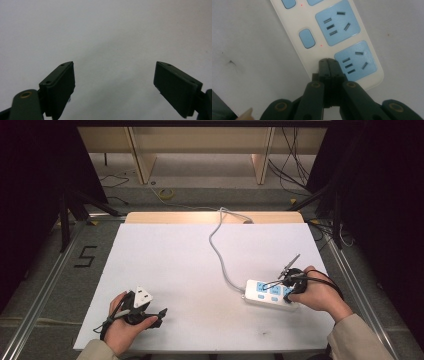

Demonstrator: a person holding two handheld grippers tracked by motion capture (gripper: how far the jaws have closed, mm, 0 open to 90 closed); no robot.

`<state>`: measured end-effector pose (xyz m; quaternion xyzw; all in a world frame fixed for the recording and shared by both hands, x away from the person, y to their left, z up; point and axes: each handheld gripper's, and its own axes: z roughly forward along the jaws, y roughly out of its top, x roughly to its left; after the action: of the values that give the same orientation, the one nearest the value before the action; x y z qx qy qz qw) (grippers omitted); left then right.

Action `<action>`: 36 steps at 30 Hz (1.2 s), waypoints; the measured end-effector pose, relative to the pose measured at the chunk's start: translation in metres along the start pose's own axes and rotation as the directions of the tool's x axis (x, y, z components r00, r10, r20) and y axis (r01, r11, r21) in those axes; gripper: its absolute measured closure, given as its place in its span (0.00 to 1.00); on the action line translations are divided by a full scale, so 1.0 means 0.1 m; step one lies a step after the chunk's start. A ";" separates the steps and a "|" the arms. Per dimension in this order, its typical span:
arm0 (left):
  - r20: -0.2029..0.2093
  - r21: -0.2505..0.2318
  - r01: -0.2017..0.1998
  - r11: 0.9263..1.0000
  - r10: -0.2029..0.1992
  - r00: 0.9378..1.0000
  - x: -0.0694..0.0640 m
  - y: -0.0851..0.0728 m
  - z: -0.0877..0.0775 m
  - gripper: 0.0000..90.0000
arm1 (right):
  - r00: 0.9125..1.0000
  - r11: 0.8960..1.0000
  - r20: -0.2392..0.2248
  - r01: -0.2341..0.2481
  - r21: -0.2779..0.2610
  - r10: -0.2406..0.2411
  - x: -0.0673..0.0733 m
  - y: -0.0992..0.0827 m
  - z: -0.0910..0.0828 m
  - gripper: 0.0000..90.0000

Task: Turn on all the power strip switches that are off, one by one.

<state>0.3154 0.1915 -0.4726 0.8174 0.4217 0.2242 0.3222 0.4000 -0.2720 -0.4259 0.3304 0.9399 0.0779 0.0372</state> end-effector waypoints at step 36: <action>0.004 0.007 -0.002 1.000 0.002 1.000 0.00 0.00 0.01 0.19 | 1.000 0.993 0.010 0.002 -0.117 -0.001 0.04 0.07 -0.13 1.00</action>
<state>0.3158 0.1909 -0.4739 0.8192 0.4212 0.2215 0.3200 0.3996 -0.2662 -0.4118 0.3272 0.9338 0.1315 0.0612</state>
